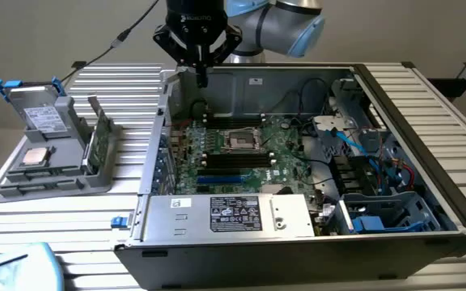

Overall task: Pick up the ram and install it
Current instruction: 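Reach for the ram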

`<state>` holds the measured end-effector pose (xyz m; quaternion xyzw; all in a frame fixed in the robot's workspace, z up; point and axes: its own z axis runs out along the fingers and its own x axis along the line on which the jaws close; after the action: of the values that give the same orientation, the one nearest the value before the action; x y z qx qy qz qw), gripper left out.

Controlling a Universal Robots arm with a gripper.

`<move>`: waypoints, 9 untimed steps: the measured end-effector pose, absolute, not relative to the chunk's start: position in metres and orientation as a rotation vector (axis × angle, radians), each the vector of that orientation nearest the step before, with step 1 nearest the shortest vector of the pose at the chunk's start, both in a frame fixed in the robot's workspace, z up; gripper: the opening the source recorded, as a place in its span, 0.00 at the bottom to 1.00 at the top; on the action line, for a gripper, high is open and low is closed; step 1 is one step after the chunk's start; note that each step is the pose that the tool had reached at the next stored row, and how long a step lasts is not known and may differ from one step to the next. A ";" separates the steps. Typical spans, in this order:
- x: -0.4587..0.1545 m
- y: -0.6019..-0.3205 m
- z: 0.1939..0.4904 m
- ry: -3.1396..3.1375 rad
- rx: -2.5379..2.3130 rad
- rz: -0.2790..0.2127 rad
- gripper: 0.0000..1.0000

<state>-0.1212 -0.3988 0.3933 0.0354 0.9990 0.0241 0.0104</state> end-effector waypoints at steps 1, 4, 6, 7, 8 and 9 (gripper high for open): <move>-0.121 -0.399 0.393 3.118 0.110 0.075 0.11; -0.121 -0.399 0.393 3.118 0.110 0.075 0.11; -0.121 -0.399 0.393 3.118 0.110 0.075 0.11; -0.121 -0.399 0.393 3.118 0.110 0.075 0.11; -0.121 -0.399 0.393 3.118 0.110 0.075 0.11; -0.121 -0.399 0.393 3.118 0.110 0.075 0.11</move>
<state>-0.1212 -0.3988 0.3934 0.0354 0.9990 0.0240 0.0104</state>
